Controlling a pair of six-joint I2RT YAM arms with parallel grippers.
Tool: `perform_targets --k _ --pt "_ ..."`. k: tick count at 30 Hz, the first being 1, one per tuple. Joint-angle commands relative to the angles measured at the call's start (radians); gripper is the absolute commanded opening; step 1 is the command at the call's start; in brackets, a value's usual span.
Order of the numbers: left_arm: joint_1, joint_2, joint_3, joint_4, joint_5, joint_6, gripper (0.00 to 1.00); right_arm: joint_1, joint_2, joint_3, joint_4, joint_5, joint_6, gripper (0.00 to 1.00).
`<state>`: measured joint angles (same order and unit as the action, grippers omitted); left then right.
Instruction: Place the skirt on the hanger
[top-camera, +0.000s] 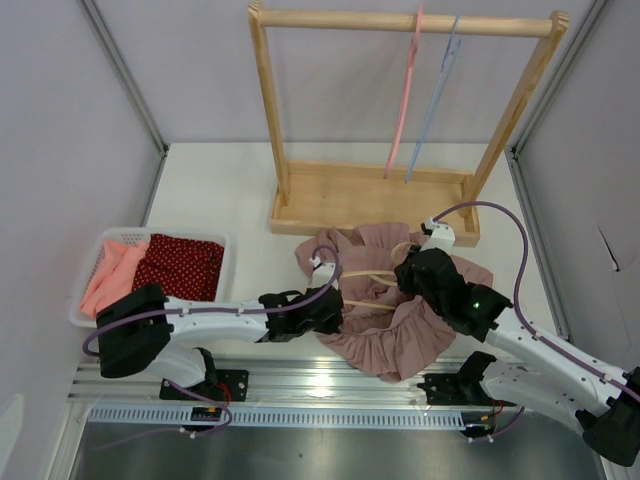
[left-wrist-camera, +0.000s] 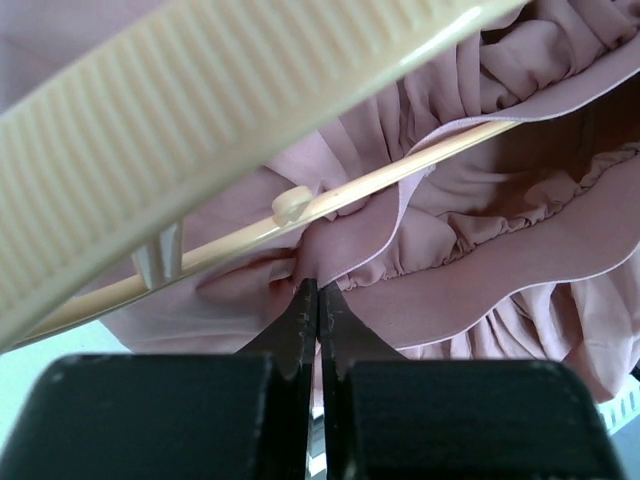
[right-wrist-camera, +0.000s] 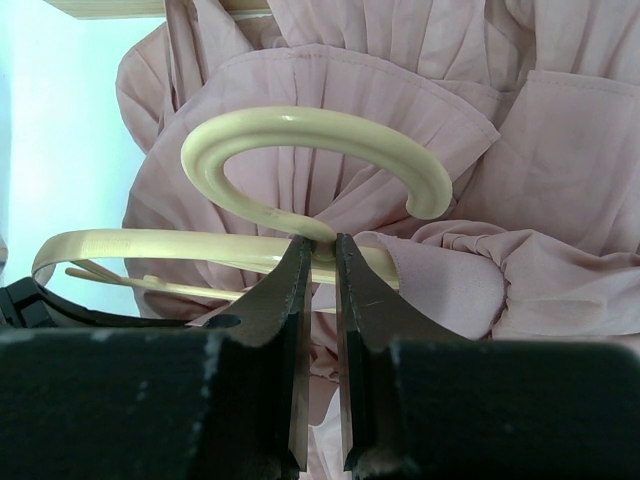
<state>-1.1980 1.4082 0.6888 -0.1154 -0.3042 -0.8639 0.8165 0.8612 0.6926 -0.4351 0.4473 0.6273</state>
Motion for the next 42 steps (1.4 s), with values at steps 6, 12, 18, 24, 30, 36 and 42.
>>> perform_targets --k 6,12,18,24,30,36,42 --pt "0.063 -0.149 -0.043 -0.001 -0.015 -0.010 0.00 -0.016 -0.014 0.033 0.018 0.027 0.008 0.00" --pt "0.188 -0.282 -0.138 -0.018 0.051 -0.021 0.00 -0.030 -0.030 0.030 0.038 0.024 -0.011 0.00" --pt "0.303 -0.399 -0.196 -0.061 0.094 0.000 0.00 -0.034 -0.041 0.019 0.056 0.024 -0.021 0.00" --pt "0.379 -0.489 -0.215 -0.122 0.123 0.029 0.00 -0.037 -0.039 0.004 0.059 0.021 -0.034 0.00" --pt "0.460 -0.497 -0.213 -0.130 0.171 0.060 0.00 -0.037 -0.054 -0.016 0.070 0.021 -0.044 0.00" --pt "0.550 -0.512 -0.184 -0.173 0.220 0.109 0.00 -0.037 -0.068 -0.034 0.062 0.028 -0.049 0.00" --pt "0.609 -0.531 -0.166 -0.193 0.257 0.144 0.00 -0.039 -0.077 -0.048 0.061 0.030 -0.046 0.00"
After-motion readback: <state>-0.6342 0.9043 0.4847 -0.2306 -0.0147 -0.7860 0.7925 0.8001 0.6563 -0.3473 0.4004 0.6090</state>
